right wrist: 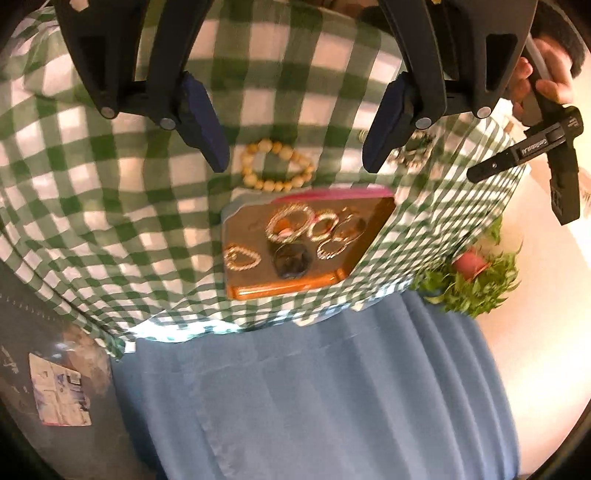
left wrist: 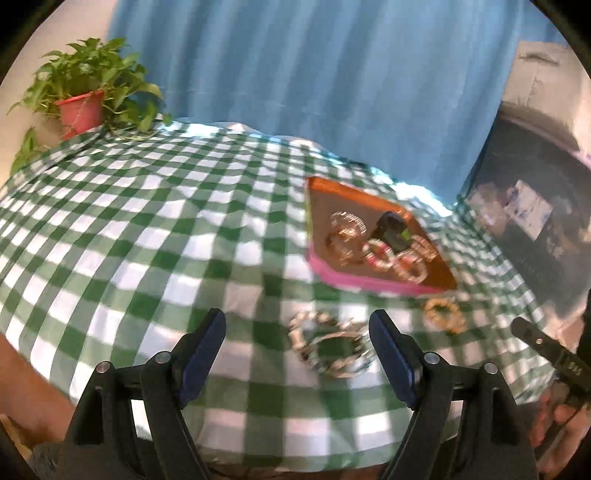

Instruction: Organize jewelry

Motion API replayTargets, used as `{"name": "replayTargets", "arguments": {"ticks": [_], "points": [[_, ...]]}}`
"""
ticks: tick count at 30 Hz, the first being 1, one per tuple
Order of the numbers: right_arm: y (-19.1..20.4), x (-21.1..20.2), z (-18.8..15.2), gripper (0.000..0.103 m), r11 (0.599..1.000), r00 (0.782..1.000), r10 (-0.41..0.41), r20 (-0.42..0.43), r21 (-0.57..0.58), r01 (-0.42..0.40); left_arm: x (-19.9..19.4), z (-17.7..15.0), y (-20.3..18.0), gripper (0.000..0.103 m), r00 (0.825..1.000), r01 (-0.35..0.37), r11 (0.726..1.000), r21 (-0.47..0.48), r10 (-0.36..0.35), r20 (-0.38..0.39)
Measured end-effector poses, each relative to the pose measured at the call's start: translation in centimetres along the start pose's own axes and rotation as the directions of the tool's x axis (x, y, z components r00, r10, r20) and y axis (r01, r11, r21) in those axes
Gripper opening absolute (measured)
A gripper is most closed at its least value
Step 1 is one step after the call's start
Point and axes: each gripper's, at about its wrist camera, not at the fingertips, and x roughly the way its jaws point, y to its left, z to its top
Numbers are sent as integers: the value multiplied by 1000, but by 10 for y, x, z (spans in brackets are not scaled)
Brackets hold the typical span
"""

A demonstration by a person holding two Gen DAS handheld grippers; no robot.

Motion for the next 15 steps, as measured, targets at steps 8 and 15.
{"name": "replayTargets", "arguments": {"ticks": [8,15], "points": [[4,17,-16,72,999,999,24,-33,-41,-26,28,-12,-26,53,995,-44,976,211,61,-75],[-12,40,-12,34,999,997,-16,-70,-29,14,50,3,-14,43,993,-24,989,145,39,-107]]}}
